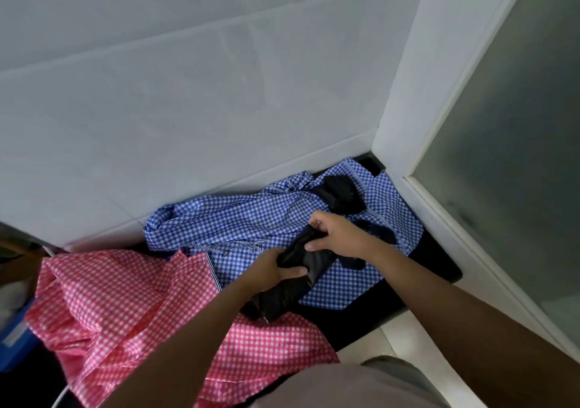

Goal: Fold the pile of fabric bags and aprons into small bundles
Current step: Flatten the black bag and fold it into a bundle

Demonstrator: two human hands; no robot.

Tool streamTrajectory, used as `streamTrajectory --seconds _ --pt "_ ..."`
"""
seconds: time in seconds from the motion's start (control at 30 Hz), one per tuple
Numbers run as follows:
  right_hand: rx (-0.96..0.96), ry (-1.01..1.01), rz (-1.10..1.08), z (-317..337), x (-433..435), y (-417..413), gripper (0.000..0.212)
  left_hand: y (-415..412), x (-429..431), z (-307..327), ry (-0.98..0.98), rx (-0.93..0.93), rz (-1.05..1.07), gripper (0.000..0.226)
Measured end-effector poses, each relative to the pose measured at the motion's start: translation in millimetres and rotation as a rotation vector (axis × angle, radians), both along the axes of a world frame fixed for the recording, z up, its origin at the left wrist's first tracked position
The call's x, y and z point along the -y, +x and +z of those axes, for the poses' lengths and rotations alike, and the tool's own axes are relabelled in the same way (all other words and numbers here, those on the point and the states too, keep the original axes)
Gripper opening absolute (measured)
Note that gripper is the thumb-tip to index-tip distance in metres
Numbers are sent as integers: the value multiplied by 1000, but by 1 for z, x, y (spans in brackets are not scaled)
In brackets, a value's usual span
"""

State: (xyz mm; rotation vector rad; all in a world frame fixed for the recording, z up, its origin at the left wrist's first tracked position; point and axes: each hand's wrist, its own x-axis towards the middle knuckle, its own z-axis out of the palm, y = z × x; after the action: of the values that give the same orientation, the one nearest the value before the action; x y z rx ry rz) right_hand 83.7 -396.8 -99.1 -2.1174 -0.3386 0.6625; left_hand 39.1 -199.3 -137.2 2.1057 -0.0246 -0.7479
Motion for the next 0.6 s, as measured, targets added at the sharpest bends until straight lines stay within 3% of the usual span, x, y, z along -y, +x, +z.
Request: streamTrajectory --seconds 0.1,0.27,0.47,0.6 --pt "63 30 28 33 2 17 31 9 8 29 -93 -37 47 13" --pt "177 128 -10 79 4 39 33 23 16 81 -504 -319 227 22" --pt "749 -33 41 115 6 26 52 34 30 113 -743 -273 457 19" --pt "699 -109 318 99 23 2 69 42 36 123 -885 -274 613 23"
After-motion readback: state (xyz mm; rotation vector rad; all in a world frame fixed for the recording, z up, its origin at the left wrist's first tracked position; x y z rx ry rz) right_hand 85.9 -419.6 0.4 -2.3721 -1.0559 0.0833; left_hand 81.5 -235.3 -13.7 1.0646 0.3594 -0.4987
